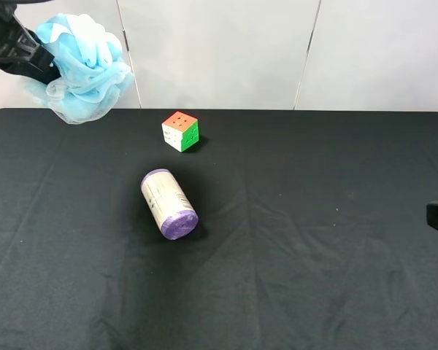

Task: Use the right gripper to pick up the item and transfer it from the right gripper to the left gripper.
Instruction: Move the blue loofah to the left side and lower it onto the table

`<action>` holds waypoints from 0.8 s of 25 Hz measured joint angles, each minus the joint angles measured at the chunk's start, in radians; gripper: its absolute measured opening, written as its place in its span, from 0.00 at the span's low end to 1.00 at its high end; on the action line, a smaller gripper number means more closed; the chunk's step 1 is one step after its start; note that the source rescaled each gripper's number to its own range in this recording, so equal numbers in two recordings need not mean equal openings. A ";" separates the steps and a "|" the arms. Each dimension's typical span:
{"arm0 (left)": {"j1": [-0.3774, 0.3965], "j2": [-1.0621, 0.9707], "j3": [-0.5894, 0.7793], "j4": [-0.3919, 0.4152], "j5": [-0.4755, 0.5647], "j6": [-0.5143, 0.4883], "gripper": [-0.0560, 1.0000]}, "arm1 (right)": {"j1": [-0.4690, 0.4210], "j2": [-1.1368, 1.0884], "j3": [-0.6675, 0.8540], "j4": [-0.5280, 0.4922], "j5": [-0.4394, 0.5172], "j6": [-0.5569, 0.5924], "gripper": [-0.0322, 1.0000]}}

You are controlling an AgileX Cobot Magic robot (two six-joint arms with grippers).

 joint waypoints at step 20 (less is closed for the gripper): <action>0.000 0.000 0.000 0.000 0.000 0.000 0.06 | 0.000 -0.005 -0.024 -0.065 0.239 0.147 1.00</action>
